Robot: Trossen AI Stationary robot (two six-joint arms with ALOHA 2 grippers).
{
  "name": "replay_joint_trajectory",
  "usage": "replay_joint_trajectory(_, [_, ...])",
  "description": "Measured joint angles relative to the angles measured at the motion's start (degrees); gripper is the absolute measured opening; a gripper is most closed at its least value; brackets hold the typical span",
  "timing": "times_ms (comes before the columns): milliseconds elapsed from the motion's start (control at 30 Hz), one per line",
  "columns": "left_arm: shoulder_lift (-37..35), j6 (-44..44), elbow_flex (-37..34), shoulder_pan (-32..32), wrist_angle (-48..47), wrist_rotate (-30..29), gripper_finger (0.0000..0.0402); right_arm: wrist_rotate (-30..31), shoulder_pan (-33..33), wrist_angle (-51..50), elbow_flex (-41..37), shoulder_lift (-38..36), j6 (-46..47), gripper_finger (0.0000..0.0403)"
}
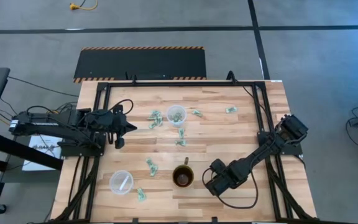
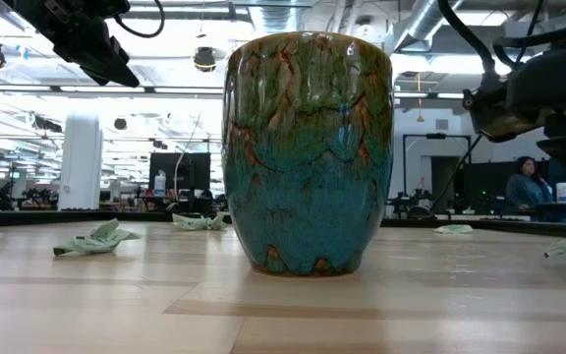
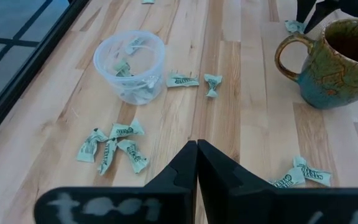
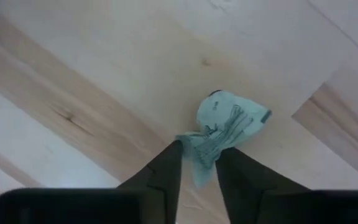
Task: Pick and place items into bin
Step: Put the stevia packet into the top transparent bin
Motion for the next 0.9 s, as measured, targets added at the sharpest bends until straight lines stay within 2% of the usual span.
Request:
replay_joint_trajectory(267, [0.0, 0.0, 0.0, 0.0, 0.0, 0.0, 0.0, 0.7, 0.0, -1.8, 0.2, 0.1, -1.6, 0.0007])
replay_joint_trajectory(500, [0.0, 0.0, 0.0, 0.0, 0.0, 0.0, 0.0, 4.0, -0.3, -8.1, 3.1, 0.5, -4.9, 0.0003])
replay_joint_trajectory(667, [0.0, 0.0, 0.0, 0.0, 0.0, 0.0, 0.0, 7.8, -0.2, -19.1, 8.0, 0.0, -5.6, 0.0002])
replay_joint_trajectory(900, [0.0, 0.0, 0.0, 0.0, 0.0, 0.0, 0.0, 19.5, -0.4, -37.4, 17.5, -1.2, -6.2, 0.0001])
